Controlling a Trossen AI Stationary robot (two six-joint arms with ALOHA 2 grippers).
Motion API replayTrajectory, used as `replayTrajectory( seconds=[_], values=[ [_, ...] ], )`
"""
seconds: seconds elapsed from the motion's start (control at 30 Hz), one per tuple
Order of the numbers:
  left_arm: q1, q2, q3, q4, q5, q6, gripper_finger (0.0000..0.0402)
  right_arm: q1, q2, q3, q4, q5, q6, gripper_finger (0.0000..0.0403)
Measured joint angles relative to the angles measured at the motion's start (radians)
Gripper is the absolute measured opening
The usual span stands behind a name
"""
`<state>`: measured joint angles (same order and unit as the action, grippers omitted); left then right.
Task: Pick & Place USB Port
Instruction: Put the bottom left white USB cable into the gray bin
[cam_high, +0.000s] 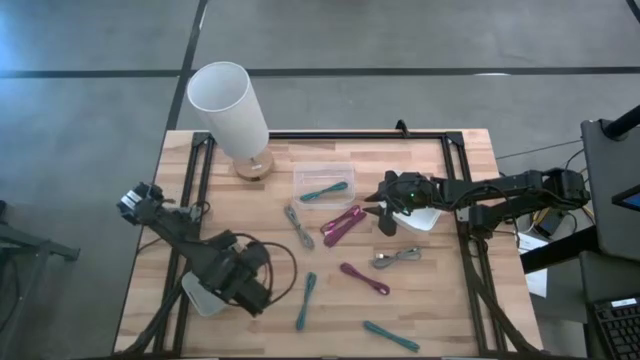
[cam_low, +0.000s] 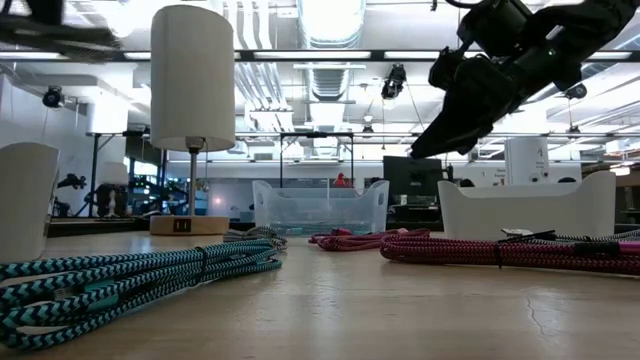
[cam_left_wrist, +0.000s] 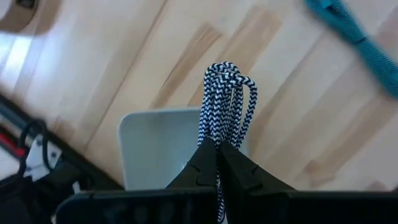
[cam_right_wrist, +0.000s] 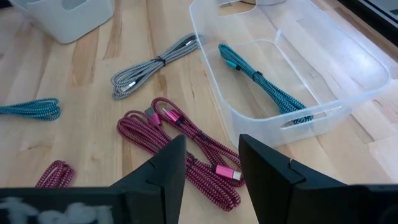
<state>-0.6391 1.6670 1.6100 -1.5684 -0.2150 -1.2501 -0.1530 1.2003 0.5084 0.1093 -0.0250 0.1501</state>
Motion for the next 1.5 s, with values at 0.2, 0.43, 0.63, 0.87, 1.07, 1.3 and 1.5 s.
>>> replayTrajectory(
  seconds=[0.2,0.43,0.63,0.87,1.07,1.3,1.5],
  values=[
    [-0.04,-0.121,-0.214,0.101,0.079,-0.09,0.0001,0.0,0.0,-0.002,0.0,0.0,0.007,0.0146],
    [-0.045,-0.252,-0.519,0.425,0.199,-0.124,0.0001,0.0,0.0,-0.002,0.0,0.0,0.016,0.0146],
    [-0.024,-0.307,-0.693,0.612,0.196,-0.144,0.0001,0.0,0.0,-0.002,0.0,0.0,0.016,0.0146],
    [-0.022,-0.311,-0.79,0.641,0.187,-0.166,0.0004,0.0,0.0,0.0,0.002,0.0,0.015,0.0146],
    [-0.021,-0.311,-0.873,0.782,0.175,-0.174,0.0013,0.0,0.0,-0.001,0.002,0.0,0.015,0.0146],
    [-0.021,-0.311,-0.92,0.858,0.161,-0.2,0.0025,0.0,0.0,-0.001,0.002,0.0,0.015,0.0146],
    [-0.021,-0.31,-0.922,0.849,0.161,-0.202,0.0048,0.0,0.0,-0.002,0.002,0.0,0.015,0.0146]
  ],
)
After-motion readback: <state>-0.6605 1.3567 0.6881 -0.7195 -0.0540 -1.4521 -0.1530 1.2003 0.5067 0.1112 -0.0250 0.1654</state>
